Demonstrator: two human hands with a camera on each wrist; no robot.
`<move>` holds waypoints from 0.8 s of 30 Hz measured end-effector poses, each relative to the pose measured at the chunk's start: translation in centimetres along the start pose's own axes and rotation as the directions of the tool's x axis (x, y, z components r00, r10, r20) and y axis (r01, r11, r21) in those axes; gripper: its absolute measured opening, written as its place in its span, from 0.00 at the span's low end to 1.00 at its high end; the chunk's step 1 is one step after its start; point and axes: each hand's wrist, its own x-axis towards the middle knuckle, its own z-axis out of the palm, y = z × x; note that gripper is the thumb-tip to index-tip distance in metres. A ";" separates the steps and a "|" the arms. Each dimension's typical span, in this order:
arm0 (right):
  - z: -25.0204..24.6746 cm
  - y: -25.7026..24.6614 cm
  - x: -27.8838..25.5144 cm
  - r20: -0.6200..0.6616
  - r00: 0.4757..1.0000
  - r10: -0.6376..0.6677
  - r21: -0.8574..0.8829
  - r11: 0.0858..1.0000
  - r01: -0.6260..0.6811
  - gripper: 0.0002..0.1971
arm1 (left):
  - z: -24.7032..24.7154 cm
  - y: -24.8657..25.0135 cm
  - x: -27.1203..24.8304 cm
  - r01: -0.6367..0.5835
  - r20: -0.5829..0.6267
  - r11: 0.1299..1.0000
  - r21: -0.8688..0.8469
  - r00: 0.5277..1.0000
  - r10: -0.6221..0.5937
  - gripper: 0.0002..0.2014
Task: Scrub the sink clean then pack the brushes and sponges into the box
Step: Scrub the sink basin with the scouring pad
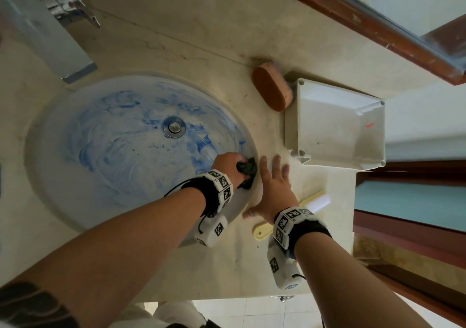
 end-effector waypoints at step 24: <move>-0.1 -0.2 0.1 -0.013 1.000 0.003 -0.014 1.000 -0.003 0.78 | 0.6 -1.2 0.2 0.074 0.112 0.997 -0.033 0.991 -0.070 0.21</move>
